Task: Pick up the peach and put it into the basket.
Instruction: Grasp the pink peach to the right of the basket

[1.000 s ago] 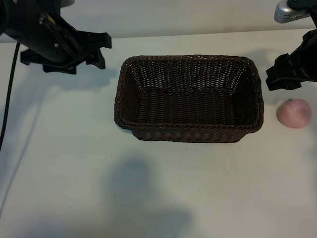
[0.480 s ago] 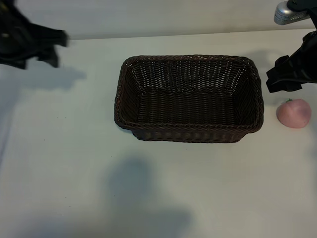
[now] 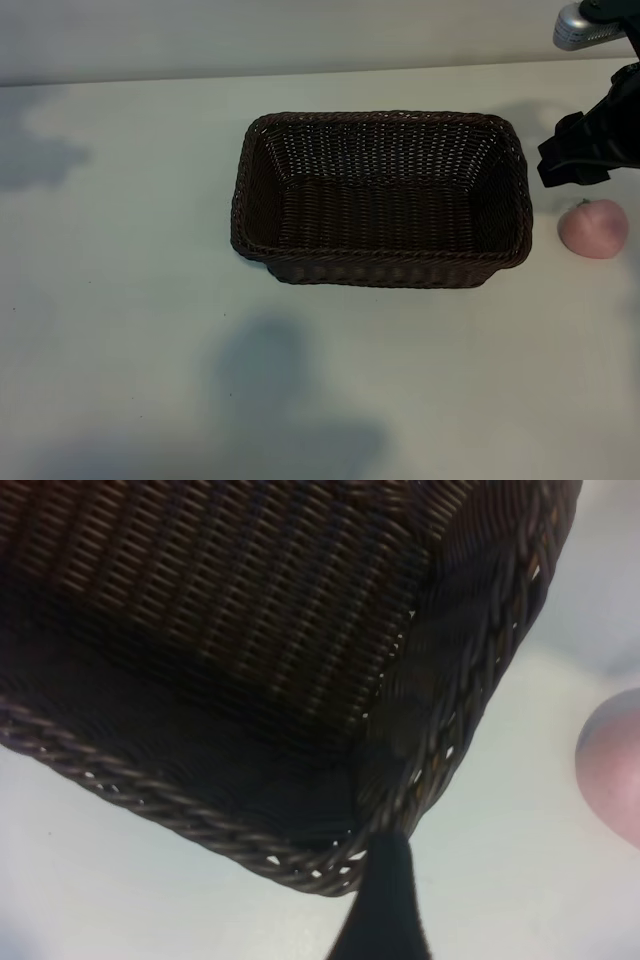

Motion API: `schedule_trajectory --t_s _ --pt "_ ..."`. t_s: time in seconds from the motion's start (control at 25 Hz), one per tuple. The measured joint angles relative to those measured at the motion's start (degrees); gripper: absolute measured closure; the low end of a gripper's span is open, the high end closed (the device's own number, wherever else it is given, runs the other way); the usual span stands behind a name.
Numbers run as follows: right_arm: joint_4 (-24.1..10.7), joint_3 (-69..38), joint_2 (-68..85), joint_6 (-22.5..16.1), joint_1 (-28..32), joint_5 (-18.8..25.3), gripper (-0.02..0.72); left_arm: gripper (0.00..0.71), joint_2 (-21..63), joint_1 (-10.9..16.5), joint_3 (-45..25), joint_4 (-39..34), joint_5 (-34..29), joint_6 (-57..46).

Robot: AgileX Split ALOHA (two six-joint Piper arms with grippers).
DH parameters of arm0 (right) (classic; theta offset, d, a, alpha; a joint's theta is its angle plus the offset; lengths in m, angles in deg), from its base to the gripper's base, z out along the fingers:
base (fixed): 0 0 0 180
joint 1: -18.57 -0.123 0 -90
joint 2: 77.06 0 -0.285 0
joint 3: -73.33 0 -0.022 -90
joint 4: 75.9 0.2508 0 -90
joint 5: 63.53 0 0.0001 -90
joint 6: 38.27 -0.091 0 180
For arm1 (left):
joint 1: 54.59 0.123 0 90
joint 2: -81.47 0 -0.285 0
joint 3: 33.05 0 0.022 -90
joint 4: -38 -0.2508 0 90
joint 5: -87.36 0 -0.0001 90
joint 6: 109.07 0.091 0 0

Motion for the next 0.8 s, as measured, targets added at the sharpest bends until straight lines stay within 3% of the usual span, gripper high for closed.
schedule_trajectory --t_s 0.2,0.48,0.8 --pt "0.00 0.00 0.00 0.00 0.00 0.00 0.108 0.112 9.42 0.00 -2.88 1.02 0.17 0.61" --pt "0.00 0.00 0.00 0.00 0.00 0.04 0.108 0.112 29.19 0.00 -13.92 1.42 4.93 0.67" --pt "0.00 0.00 0.00 0.00 0.00 0.18 0.108 0.112 47.76 0.00 -24.00 0.57 3.65 2.71"
